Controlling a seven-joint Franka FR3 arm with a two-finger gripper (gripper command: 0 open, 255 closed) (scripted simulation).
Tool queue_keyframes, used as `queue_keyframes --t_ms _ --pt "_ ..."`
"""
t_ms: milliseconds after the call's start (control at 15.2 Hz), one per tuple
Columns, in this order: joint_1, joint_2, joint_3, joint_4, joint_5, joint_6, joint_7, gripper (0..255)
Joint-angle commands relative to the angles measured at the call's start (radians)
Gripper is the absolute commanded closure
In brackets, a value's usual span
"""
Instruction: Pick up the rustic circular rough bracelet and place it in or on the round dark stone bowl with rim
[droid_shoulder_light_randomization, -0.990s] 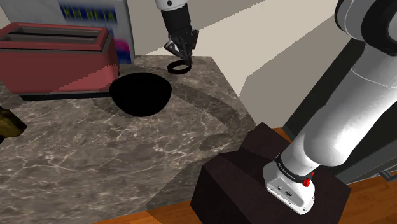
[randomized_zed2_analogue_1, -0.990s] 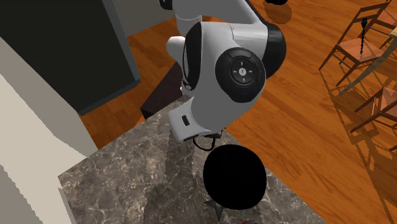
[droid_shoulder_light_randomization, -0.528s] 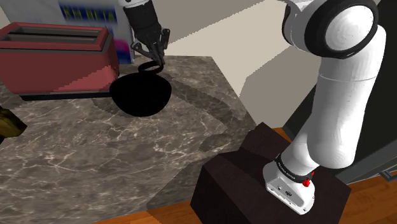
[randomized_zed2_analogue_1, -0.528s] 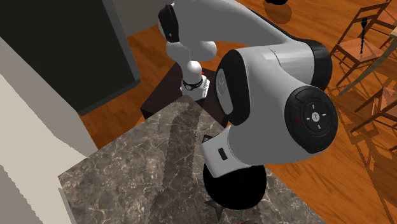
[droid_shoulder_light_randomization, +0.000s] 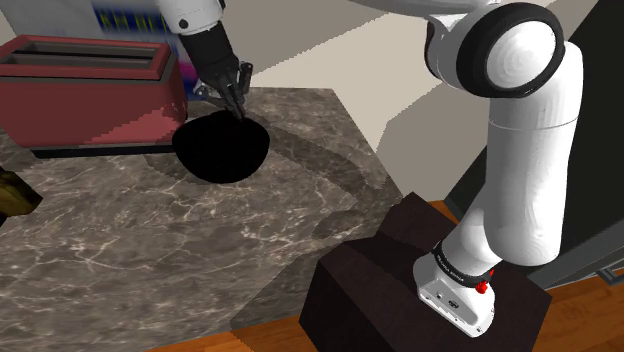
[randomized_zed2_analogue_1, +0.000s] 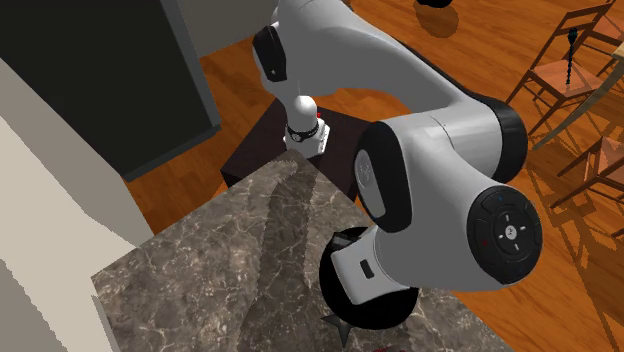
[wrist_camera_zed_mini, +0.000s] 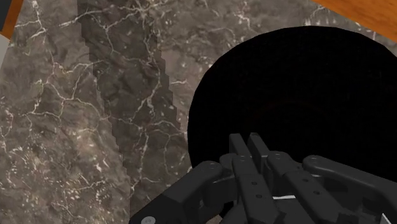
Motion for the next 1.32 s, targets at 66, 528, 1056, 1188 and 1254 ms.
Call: queue_keyframes --t_ms 66,528,1056,1188,1254 --pt "-0.015 -0.019 0.002 -0.073 0.008 0.053 0.007 255" --pt "-0.025 -0.027 0.003 -0.132 0.012 0.104 0.014 255" --pt "-0.025 -0.026 0.003 -0.131 0.012 0.104 0.014 0" --pt "-0.026 -0.027 0.003 -0.132 0.012 0.104 0.014 0" --pt "-0.009 -0.004 0.002 -0.064 0.004 0.059 0.012 0"
